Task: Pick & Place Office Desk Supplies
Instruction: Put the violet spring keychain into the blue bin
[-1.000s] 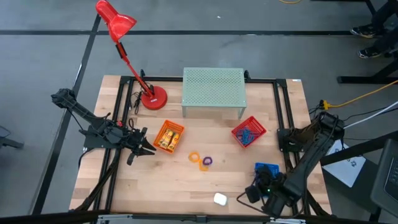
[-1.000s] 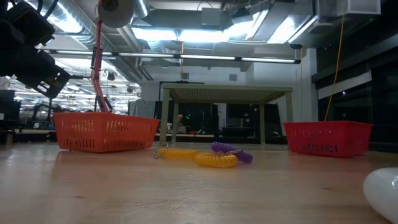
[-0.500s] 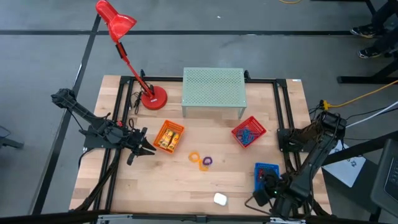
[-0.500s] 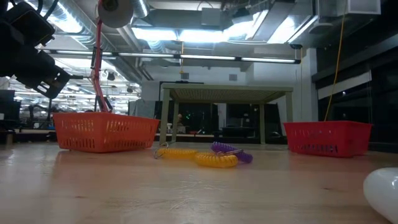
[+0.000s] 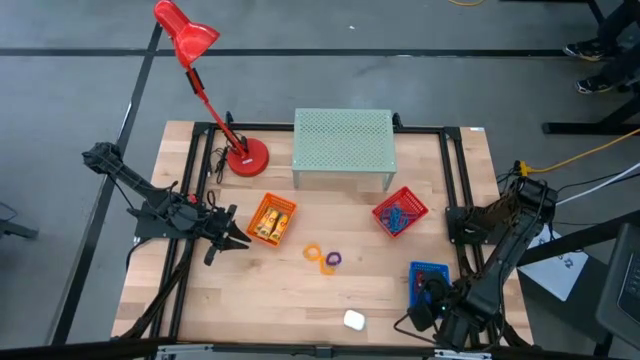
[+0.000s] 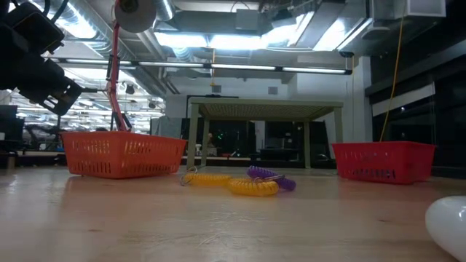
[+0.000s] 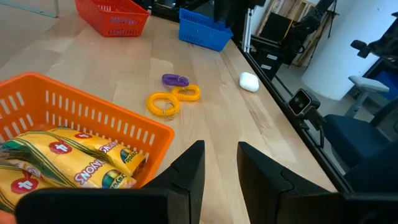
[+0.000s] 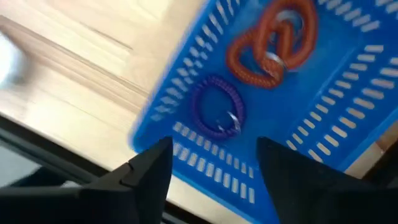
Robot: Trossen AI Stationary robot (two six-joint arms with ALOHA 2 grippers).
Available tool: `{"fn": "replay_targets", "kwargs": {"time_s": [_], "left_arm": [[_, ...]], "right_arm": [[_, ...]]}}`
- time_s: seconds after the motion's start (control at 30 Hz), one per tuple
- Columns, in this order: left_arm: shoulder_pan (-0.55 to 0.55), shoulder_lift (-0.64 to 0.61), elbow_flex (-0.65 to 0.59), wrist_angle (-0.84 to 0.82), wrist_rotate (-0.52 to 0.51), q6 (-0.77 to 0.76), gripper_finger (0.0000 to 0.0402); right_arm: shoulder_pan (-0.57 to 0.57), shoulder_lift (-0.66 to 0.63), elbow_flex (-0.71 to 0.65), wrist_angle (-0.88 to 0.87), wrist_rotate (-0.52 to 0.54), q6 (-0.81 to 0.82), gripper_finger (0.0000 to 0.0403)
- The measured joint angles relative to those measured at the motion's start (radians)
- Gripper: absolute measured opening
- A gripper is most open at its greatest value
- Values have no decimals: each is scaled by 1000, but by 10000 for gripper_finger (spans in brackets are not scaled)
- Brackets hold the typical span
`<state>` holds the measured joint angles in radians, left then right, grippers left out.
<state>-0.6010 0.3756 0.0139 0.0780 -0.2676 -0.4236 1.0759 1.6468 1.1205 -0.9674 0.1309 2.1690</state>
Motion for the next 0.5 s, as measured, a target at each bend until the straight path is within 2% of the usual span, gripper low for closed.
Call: {"fn": "replay_targets", "kwargs": {"time_s": [0.17, 0.33, 0.4, 0.5], "left_arm": [[0, 0, 0, 0, 0, 0, 90], [0, 0, 0, 0, 0, 0, 90], [0, 0, 0, 0, 0, 0, 90], [0, 0, 0, 0, 0, 0, 90]], "right_arm": [[-35, -74, 56, -106, 96, -3, 230], [-117, -151, 162, -224, 334, -66, 211], [-173, -162, 203, -212, 397, -170, 206], [-298, -159, 263, -141, 332, -477, 204]]}}
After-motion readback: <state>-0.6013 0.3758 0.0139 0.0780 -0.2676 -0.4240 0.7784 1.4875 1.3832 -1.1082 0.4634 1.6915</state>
